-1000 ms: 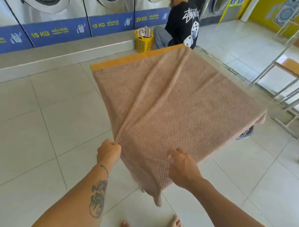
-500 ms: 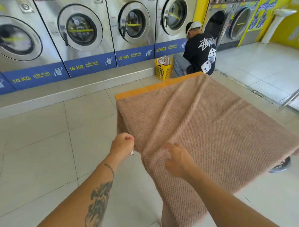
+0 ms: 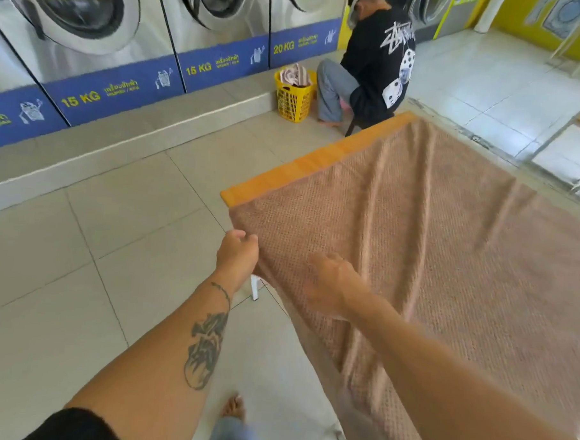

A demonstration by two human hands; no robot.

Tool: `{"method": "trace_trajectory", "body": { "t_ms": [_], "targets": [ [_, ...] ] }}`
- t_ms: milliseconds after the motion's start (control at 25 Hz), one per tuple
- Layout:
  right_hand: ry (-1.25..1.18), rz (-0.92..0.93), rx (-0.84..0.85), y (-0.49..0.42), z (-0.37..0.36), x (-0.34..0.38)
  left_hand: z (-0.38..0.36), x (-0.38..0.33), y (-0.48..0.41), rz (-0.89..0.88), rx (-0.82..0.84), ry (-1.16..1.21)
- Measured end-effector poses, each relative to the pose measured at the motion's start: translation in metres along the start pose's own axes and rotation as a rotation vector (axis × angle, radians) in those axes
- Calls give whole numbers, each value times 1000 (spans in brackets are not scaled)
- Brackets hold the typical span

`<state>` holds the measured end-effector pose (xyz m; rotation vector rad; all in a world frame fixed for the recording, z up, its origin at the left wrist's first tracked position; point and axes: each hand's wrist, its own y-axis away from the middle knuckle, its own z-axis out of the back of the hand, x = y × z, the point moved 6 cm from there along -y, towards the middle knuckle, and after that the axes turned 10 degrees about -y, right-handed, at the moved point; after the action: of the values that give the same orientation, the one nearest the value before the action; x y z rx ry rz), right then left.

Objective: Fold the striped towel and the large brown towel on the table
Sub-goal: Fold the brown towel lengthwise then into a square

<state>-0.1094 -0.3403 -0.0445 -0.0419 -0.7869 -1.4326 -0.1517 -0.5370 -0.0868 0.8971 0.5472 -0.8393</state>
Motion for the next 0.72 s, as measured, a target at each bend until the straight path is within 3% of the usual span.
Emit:
{"method": "trace_trajectory", "body": {
  "t_ms": [120,280,560,720],
  "targets": [
    [127,-91,-72,-23,-17,21,2,-2,-51,45,28,61],
    [169,-17,-189,-34,-36,48,18,2,-76,10,-96,-86],
    [154,124,-129,-65,-59,97,93,47,-110,59,-260,-211],
    [59,212,-51,-63,-79,112,109,62,-121,106,-213,-178]
  ]
}}
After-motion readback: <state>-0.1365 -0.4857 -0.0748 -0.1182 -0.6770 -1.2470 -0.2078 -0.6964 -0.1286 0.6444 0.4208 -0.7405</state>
